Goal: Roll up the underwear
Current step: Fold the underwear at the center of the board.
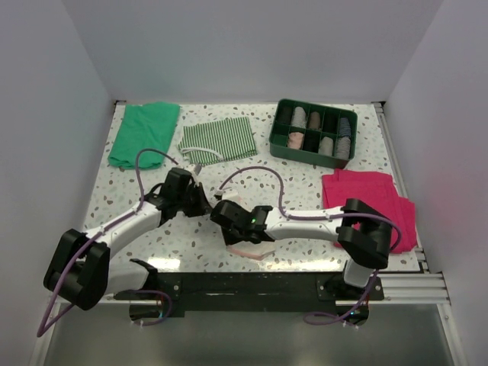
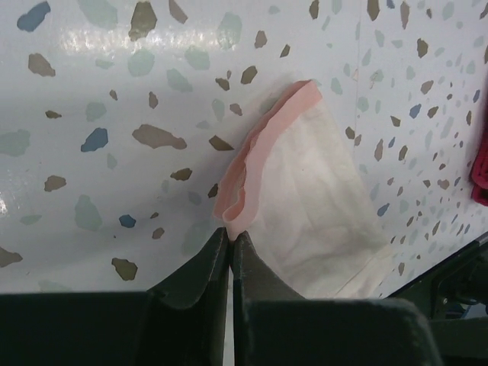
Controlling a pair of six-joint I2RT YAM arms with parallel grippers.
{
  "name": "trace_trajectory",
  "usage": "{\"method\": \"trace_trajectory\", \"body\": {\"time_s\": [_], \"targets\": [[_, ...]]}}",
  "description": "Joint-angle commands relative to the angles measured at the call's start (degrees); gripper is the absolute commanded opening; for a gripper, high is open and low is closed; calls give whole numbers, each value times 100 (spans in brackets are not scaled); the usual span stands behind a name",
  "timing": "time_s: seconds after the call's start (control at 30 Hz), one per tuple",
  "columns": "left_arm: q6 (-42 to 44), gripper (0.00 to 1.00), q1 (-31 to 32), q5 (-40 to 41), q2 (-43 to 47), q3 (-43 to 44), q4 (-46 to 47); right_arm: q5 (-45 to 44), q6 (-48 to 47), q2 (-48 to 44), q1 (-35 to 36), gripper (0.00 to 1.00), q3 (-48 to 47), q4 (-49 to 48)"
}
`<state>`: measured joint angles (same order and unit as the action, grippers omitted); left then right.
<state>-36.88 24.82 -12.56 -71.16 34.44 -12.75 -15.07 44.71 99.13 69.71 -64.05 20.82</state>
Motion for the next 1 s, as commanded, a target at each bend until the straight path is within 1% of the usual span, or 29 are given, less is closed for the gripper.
{"method": "trace_trajectory", "body": {"time_s": [0.0,0.23,0.3,0.47,0.67,0.97], "targets": [[76,0,-3,52,-30,538,89,584,328,-517,-291,0,367,-552],[67,0,49,-150,-495,985,151,1137,310,-869,-765,0,832,-912],[76,0,172,-72,-697,1205,63,1269,302,-948,-854,0,920,-1000],[41,0,471,288,-1110,1706,-236,1375,319,-1098,-1082,0,1245,-1158],[-91,0,664,569,-1480,2092,-359,1463,310,-1203,-1390,0,1509,-1291],[-223,0,858,728,-2174,2611,-395,1472,310,-1230,-1733,0,1782,-1466]]}}
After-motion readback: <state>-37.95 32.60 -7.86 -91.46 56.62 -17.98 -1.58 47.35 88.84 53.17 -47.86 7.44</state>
